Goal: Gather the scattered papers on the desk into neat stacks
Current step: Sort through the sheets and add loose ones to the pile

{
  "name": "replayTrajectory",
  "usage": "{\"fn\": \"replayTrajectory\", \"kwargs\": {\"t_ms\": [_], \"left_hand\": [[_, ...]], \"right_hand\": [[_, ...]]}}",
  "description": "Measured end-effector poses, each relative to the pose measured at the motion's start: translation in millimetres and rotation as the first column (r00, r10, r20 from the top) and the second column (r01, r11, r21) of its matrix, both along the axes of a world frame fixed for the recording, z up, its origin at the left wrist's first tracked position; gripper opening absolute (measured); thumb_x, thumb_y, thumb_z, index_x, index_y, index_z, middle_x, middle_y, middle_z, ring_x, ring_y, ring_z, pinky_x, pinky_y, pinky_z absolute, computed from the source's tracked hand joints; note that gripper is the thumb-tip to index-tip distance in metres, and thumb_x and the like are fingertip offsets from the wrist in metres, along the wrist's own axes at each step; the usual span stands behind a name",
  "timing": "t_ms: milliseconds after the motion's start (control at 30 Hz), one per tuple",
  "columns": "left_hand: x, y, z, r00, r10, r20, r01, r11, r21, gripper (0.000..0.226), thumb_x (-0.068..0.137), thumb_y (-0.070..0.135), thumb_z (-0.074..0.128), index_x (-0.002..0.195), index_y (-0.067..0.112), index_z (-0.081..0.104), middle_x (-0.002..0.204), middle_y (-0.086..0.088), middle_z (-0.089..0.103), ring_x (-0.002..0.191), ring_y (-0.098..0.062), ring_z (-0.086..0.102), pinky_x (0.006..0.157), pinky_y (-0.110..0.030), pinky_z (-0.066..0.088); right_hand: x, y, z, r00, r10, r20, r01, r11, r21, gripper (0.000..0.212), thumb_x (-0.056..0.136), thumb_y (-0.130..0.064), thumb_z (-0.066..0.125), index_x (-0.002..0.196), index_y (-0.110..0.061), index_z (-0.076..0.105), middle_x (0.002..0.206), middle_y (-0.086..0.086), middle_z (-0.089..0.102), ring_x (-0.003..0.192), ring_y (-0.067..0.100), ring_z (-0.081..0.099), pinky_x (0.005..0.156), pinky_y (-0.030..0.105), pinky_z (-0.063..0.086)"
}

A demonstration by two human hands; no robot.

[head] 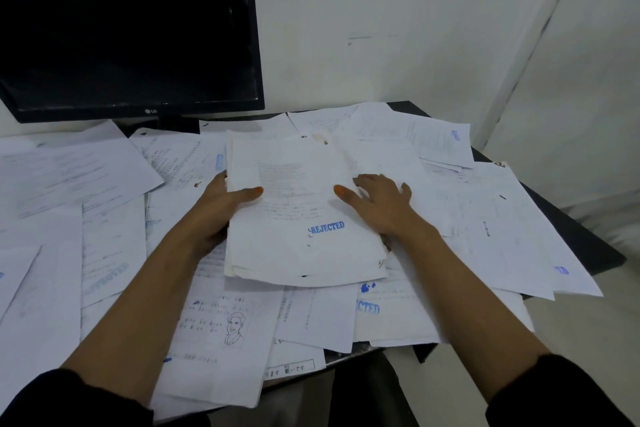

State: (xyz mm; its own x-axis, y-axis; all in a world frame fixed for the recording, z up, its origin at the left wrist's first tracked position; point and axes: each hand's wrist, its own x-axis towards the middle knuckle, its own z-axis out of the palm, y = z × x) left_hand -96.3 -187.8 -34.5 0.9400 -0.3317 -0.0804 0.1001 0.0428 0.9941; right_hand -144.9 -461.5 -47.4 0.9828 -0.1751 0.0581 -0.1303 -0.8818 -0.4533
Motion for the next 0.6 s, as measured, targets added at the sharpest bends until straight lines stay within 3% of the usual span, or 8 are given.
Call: {"fn": "replayTrajectory", "kwargs": {"t_ms": [133, 233, 333, 433, 600], "left_hand": [[0.6, 5.6, -1.0, 0.999, -0.037, 0.034, 0.035, 0.998, 0.056, 0.039, 0.087, -0.004, 0.063, 0.114, 0.024, 0.061, 0.106, 0.005, 0.074, 0.095, -0.017, 0.072, 0.072, -0.029, 0.06], [5.4, 14.2, 0.0, 0.998, -0.005, 0.058, 0.001, 0.997, 0.078, 0.042, 0.086, -0.003, 0.065, 0.112, 0.029, 0.059, 0.1, 0.009, 0.075, 0.09, -0.013, 0.072, 0.064, -0.024, 0.059], [8.9, 21.7, 1.2, 0.998, 0.006, 0.06, -0.013, 0.994, 0.109, 0.051, 0.085, -0.001, 0.067, 0.128, 0.024, 0.055, 0.113, 0.004, 0.071, 0.093, -0.013, 0.071, 0.064, -0.025, 0.058], [10.9, 23.8, 0.3, 0.999, 0.011, 0.042, -0.016, 0.994, 0.111, 0.06, 0.084, 0.001, 0.07, 0.136, 0.022, 0.05, 0.122, 0.0, 0.067, 0.1, -0.018, 0.07, 0.07, -0.029, 0.058], [7.5, 22.7, 1.7, 0.999, 0.013, 0.052, -0.018, 0.995, 0.095, 0.059, 0.085, 0.002, 0.069, 0.136, 0.024, 0.05, 0.12, 0.003, 0.068, 0.097, -0.015, 0.07, 0.068, -0.026, 0.058]], "right_hand": [[0.7, -6.2, -4.2, 0.997, -0.047, 0.055, 0.043, 0.997, 0.07, 0.059, 0.089, -0.074, 0.027, 0.121, -0.038, 0.061, 0.143, -0.009, 0.047, 0.14, 0.017, 0.03, 0.112, 0.057, -0.001], [4.2, -13.4, -7.2, 0.958, -0.261, 0.12, 0.269, 0.962, -0.05, 0.058, 0.093, -0.064, 0.034, 0.133, -0.026, 0.053, 0.147, 0.004, 0.042, 0.14, 0.026, 0.028, 0.113, 0.055, 0.012], [6.2, -25.8, -3.8, 0.877, -0.479, 0.028, 0.48, 0.875, -0.056, 0.07, 0.092, -0.061, 0.039, 0.144, -0.016, 0.035, 0.153, 0.015, 0.029, 0.143, 0.036, 0.018, 0.114, 0.055, 0.011], [7.4, -32.8, -3.5, 0.869, -0.495, 0.008, 0.494, 0.865, -0.086, 0.071, 0.089, -0.065, 0.043, 0.136, -0.013, 0.044, 0.143, 0.012, 0.042, 0.136, 0.036, 0.029, 0.112, 0.055, 0.015], [11.6, -30.5, -2.3, 0.88, -0.451, 0.151, 0.461, 0.887, -0.035, 0.057, 0.086, -0.059, 0.055, 0.13, -0.022, 0.053, 0.124, 0.002, 0.06, 0.13, 0.029, 0.035, 0.108, 0.05, 0.012]]}}
